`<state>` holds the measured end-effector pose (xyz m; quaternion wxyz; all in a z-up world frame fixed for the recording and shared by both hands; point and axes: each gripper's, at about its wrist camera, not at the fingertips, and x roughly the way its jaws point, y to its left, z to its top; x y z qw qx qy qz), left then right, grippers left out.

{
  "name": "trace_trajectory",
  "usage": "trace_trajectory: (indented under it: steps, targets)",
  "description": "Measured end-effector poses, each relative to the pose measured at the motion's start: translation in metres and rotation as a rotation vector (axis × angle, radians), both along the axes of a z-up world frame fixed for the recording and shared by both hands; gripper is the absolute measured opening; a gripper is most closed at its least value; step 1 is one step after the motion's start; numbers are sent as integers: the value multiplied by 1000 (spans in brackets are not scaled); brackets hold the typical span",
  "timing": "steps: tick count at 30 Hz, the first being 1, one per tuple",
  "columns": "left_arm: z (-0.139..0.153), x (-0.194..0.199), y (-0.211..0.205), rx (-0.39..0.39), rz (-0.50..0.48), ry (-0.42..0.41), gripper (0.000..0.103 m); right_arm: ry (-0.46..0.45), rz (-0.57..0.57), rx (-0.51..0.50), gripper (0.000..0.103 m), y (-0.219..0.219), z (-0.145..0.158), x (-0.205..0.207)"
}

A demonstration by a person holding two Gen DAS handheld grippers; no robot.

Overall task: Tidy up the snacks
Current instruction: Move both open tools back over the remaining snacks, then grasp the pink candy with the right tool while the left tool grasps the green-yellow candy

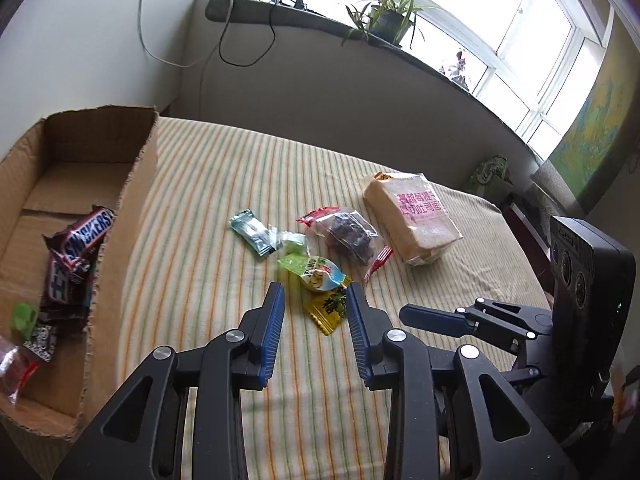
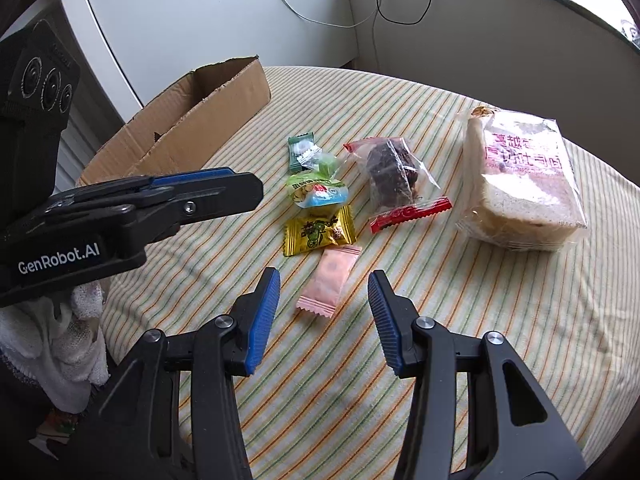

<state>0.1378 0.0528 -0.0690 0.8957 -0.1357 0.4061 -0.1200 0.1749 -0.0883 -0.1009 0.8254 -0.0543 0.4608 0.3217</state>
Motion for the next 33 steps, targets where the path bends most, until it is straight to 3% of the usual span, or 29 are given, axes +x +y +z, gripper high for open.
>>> trace_trajectory:
  steps: [8, 12, 18, 25, 33]
  targets:
    - [-20, 27, -17, 9, -45, 50, 33, -20, 7, -14, 48, 9, -5, 1]
    - [-30, 36, -20, 24, -47, 67, 36, -22, -2, -18, 42, 11, -8, 4]
    - [-35, 42, -20, 42, -45, 78, 36, -54, 11, -58, 40, 18, -10, 2]
    - [-36, 48, -23, 73, -42, 70, 33, -83, 11, -101, 21, 18, -12, 0]
    - [-34, 44, -19, 67, -34, 57, 29, -73, -5, -77, 20, 7, -10, -2]
